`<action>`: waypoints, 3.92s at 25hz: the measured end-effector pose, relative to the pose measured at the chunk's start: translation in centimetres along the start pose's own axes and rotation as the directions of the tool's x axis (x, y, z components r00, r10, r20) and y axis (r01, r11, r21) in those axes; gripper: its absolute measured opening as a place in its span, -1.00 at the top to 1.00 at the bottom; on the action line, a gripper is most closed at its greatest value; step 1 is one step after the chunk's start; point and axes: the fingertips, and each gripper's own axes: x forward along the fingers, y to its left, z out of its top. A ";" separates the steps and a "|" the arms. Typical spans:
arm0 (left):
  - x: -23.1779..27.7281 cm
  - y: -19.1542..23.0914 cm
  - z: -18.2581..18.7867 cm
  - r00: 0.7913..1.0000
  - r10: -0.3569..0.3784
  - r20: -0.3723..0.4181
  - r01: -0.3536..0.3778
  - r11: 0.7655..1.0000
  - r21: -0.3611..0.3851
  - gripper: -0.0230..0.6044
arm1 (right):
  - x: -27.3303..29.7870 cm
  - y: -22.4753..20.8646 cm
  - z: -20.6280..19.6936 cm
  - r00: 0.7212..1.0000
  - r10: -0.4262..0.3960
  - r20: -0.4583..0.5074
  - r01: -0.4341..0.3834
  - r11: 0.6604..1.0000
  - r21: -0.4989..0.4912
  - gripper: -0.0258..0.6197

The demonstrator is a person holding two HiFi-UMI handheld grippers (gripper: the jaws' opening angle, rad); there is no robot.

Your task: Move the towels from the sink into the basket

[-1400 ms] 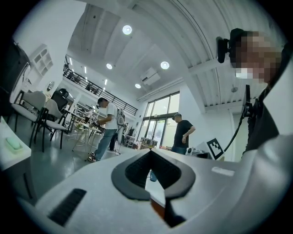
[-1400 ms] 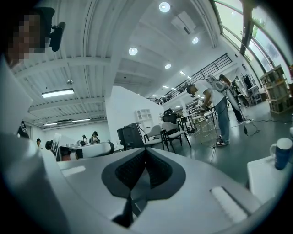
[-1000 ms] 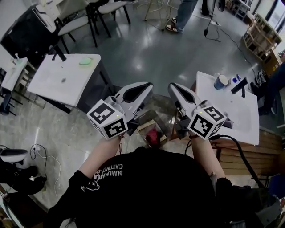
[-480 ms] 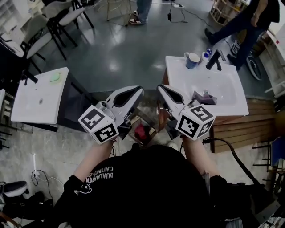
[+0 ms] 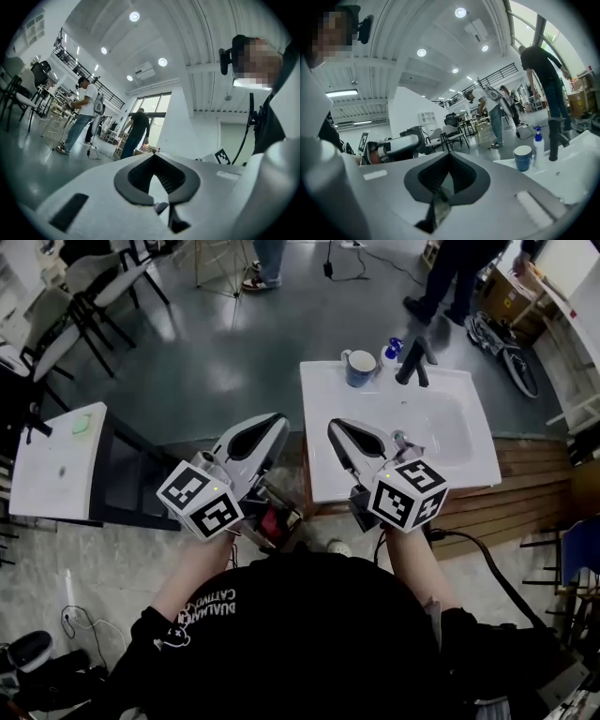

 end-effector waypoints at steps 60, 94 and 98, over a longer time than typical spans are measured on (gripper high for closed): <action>20.0 -6.2 -23.7 0.953 0.097 -0.288 -0.150 0.974 -0.169 0.92 | -13.3 -27.5 -18.7 0.724 -0.148 -0.674 0.191 0.982 -0.010 0.90; 16.5 -4.6 -19.2 0.962 0.184 -0.203 -0.212 0.969 -0.128 0.92 | -12.1 -27.1 -19.7 0.623 -0.114 -0.774 0.192 0.981 0.009 0.71; 16.0 -4.4 -18.7 0.962 0.193 -0.194 -0.219 0.968 -0.123 0.93 | -12.2 -26.9 -19.8 0.604 -0.123 -0.788 0.185 0.983 -0.012 0.82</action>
